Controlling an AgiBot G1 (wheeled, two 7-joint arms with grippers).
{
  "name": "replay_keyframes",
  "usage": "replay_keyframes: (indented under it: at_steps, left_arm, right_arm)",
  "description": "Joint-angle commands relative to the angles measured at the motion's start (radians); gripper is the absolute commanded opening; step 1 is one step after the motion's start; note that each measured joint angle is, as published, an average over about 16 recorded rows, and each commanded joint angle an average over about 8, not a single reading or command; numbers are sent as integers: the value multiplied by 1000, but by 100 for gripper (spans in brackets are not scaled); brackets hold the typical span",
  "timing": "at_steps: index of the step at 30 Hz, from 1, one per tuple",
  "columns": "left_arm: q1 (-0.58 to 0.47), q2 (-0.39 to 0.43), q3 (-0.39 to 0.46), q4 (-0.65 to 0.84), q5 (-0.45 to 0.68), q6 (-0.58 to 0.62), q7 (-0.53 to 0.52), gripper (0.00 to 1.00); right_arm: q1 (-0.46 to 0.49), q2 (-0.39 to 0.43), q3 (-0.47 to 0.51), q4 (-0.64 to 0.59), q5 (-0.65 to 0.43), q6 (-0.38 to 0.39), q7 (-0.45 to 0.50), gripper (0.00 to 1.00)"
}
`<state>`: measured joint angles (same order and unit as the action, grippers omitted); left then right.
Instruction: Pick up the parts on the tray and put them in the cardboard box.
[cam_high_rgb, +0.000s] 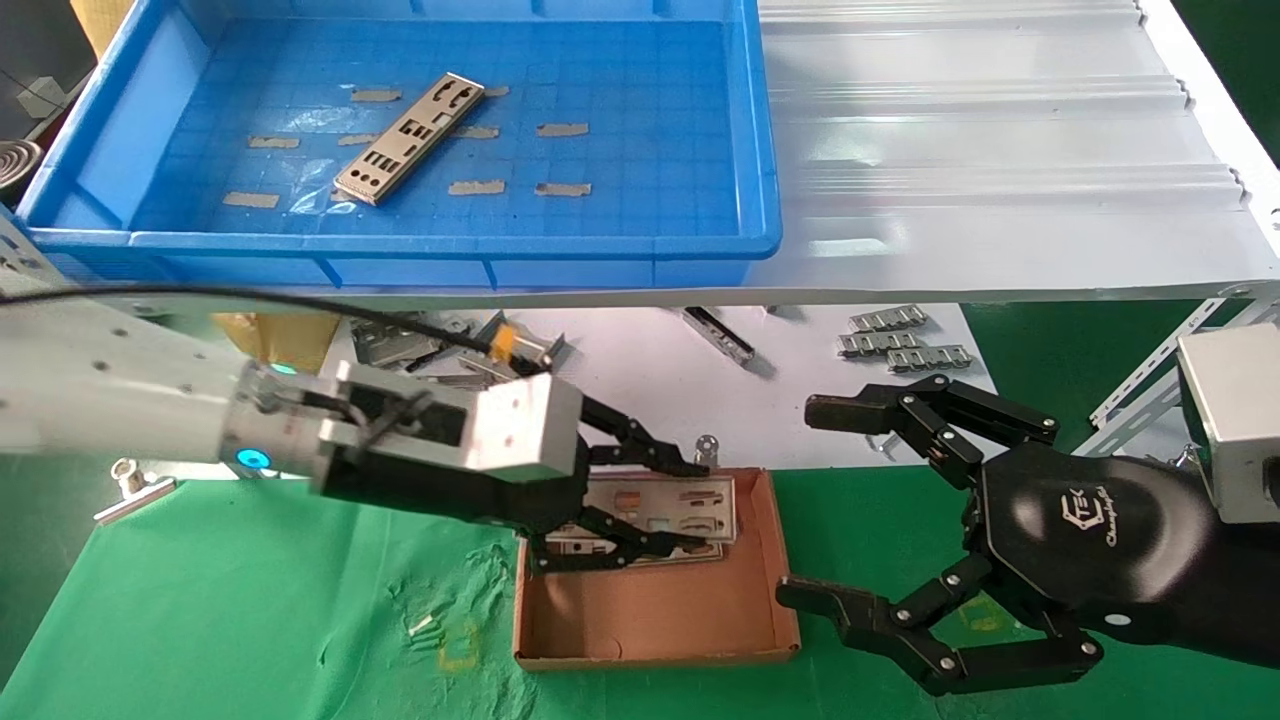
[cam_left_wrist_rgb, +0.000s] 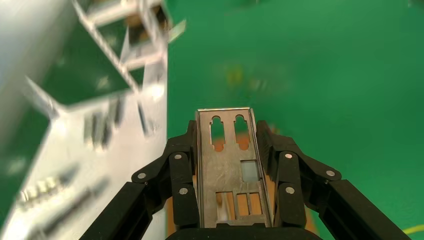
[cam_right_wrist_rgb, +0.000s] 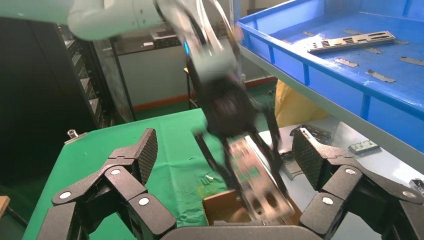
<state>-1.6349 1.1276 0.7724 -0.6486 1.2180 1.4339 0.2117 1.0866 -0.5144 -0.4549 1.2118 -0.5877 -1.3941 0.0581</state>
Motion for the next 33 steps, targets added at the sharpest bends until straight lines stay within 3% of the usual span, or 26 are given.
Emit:
replay_keyframes:
  at_steps: [1,12,13,20,21,33]
  left_arm:
    - [42,19,16,-4,28,-60,22,0]
    - [77,155,49,175,90,-194,68,0]
    - [77,163,50,191,93,-200,75,5]
    - [74,208,51,292,89,-228,125,92]
    - [74,213,51,302,87,-231,132,100]
    - [73,228,78,330,54,-253,173,100]
  right_arm:
    - [0,0,0,0,0,0,0,100]
    - [0,0,0,0,0,0,0,100]
    - [0,0,0,0,0,0,0,100]
    - [0,0,0,0,0,0,0,100]
    - [0,0,0,0,0,0,0,100]
    - [0,0,0,0,0,0,0,100]
